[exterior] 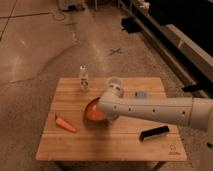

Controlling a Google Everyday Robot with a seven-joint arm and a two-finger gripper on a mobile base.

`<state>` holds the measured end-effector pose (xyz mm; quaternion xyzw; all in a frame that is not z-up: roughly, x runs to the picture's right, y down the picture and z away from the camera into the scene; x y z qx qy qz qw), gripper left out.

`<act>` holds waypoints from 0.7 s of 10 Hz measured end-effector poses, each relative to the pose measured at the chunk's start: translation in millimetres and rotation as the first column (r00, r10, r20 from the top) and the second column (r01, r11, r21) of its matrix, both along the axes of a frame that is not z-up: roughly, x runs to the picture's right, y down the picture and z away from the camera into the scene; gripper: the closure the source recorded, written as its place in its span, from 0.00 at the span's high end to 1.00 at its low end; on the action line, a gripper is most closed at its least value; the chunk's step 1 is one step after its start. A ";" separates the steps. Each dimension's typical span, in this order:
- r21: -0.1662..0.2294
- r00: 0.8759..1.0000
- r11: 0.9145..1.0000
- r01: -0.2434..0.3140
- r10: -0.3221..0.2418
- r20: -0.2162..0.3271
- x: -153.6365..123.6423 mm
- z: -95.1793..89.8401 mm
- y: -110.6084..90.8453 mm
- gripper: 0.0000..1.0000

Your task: Pick up the ceramic bowl

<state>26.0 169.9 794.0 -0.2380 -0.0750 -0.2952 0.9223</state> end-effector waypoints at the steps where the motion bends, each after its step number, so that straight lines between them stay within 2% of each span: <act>1: 0.004 1.000 1.000 0.003 -0.003 0.001 0.1 -1.4 -1.2 0.07; 7: 0.024 1.000 1.000 0.013 -0.013 0.010 -1.0 -6.2 -5.3 0.07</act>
